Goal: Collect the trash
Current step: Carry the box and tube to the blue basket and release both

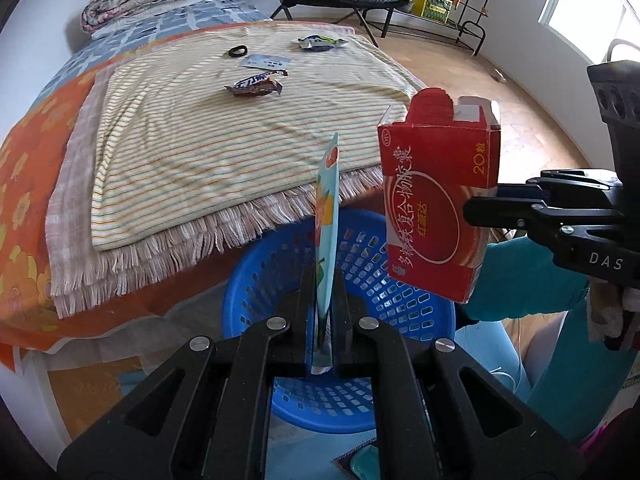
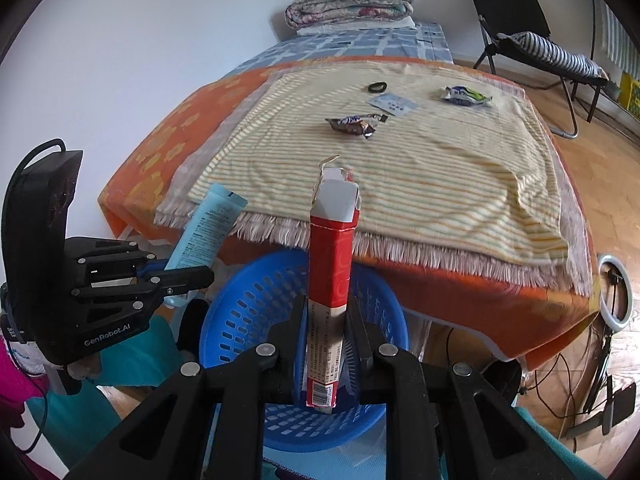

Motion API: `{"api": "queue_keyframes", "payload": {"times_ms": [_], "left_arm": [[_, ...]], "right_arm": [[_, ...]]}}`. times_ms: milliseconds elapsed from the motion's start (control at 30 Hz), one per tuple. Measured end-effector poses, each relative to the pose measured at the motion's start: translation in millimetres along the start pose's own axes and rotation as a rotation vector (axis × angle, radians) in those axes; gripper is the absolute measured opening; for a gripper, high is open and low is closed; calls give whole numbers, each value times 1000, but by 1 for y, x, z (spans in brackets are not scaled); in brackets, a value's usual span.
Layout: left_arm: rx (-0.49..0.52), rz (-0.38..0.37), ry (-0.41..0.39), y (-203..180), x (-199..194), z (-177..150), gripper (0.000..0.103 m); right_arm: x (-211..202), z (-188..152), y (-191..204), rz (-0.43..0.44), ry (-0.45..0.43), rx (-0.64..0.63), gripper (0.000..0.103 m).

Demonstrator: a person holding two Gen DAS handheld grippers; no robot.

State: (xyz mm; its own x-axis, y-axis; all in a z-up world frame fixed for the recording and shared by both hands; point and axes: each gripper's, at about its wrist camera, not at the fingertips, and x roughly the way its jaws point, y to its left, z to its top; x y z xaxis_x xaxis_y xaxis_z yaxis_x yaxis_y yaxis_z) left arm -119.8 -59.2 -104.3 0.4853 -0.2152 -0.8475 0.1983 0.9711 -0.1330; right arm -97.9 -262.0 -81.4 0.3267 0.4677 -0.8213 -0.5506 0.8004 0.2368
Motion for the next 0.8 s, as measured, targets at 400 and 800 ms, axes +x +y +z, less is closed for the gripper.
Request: {"api": "queue_keyframes", "payload": {"times_ms": [400, 800], "left_arm": [[-11, 5, 29, -1, 7, -4, 18], [-28, 15, 36, 2, 9, -3, 35]], "right_arm": [[11, -5, -3, 3, 40, 21, 20], [10, -4, -2, -23, 35, 11, 47]]}}
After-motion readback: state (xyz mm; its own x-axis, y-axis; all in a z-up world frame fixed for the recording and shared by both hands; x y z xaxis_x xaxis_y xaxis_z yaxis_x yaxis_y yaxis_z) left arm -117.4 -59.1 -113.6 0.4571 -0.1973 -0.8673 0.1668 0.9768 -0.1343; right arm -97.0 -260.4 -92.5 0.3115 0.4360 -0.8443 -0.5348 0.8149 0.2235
